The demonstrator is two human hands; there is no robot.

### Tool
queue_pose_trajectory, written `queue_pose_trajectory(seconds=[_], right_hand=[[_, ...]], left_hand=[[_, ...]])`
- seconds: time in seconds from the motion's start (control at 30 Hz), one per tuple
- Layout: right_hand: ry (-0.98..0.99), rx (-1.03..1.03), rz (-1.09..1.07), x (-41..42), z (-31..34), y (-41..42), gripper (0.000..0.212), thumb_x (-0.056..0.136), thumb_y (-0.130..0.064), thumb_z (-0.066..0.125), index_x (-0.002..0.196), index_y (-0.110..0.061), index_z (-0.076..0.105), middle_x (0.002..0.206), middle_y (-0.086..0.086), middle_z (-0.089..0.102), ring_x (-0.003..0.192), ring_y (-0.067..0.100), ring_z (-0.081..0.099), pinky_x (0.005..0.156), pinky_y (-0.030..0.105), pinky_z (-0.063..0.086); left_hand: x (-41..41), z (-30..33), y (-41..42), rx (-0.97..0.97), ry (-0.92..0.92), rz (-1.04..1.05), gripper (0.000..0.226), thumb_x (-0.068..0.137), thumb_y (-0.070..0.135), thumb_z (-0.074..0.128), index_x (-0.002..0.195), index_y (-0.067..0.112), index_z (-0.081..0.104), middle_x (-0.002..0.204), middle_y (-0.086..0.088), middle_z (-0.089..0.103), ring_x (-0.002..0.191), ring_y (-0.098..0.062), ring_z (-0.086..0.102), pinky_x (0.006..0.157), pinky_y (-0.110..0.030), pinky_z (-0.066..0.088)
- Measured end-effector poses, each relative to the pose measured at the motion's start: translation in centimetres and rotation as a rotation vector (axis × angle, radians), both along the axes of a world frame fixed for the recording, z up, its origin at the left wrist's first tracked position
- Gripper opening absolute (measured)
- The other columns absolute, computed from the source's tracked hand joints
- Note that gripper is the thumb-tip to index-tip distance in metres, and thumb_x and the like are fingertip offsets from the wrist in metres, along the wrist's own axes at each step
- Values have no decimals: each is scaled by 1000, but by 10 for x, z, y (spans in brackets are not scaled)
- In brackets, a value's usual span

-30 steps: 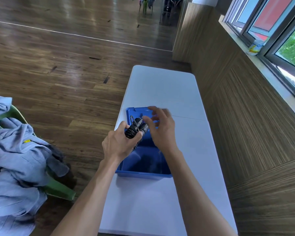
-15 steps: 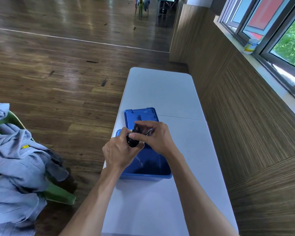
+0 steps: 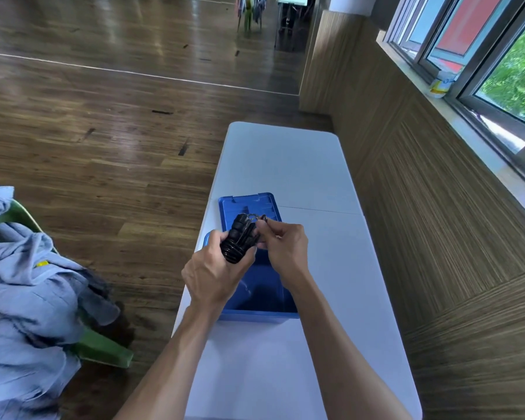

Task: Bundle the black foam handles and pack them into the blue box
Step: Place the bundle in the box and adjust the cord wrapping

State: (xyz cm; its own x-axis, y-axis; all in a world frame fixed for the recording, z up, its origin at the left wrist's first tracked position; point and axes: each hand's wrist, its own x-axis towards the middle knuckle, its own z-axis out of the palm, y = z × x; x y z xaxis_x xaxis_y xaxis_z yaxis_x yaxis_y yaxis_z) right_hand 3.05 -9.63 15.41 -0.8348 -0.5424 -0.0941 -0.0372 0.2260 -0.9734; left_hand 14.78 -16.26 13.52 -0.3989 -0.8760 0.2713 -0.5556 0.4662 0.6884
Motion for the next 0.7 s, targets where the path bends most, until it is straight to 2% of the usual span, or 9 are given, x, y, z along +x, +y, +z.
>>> queue_pose_trajectory(seconds=[0.2,0.3,0.37,0.47,0.53,0.57,0.63,0.7], right_hand=[[-124,-48,-86,-4,10,7,23,81,-25,86,83,-4,77,71,8,78,56,16,66,77,42,65],[0,10,-76,-1,7,7,18,83,-28,83,81,-10,80,62,0,73,53,12,63,74,44,64],[75,31,-66,1,9,7,18,86,-30,80,80,-14,81,62,-3,73,57,13,64,72,41,62],[163,6,-83,7,15,7,22,91,-28,74,76,-13,80,62,2,72,58,24,61,60,35,53],[187,-16,-66,8,20,6,24,94,-26,71,75,-13,79,67,8,74,66,30,64,62,35,51],[199,-8,-39,7,22,4,27,96,-26,69,74,-13,78,68,7,74,65,26,65,63,32,51],[218,46,30,6,28,2,32,98,-27,66,72,-11,75,67,4,72,53,9,56,56,17,44],[212,95,70,4,31,0,39,99,-29,64,68,-8,71,63,9,67,48,8,45,54,15,38]], left_hand=[[3,-1,5,17,106,19,64,67,67,82,110,25,63,84,7,75,80,-25,71,66,-28,36],[1,2,6,1,118,24,68,65,73,80,110,25,63,87,8,74,82,-23,71,65,-28,38],[-1,5,6,0,135,28,69,65,74,78,111,25,62,87,8,74,83,-23,70,65,-28,37],[-4,8,4,1,148,32,70,65,74,78,111,23,62,88,7,75,82,-22,70,65,-28,37],[-5,7,1,-20,141,29,72,63,75,78,110,22,61,88,5,75,80,-24,71,62,-29,38],[-5,6,1,-31,140,24,73,62,75,79,109,22,61,87,4,75,79,-25,71,61,-29,39],[-4,5,0,-44,145,21,74,60,75,79,108,21,61,87,4,75,77,-26,71,60,-30,40],[-4,4,1,-37,148,34,75,59,75,78,109,20,61,86,2,75,77,-27,70,60,-30,39]])
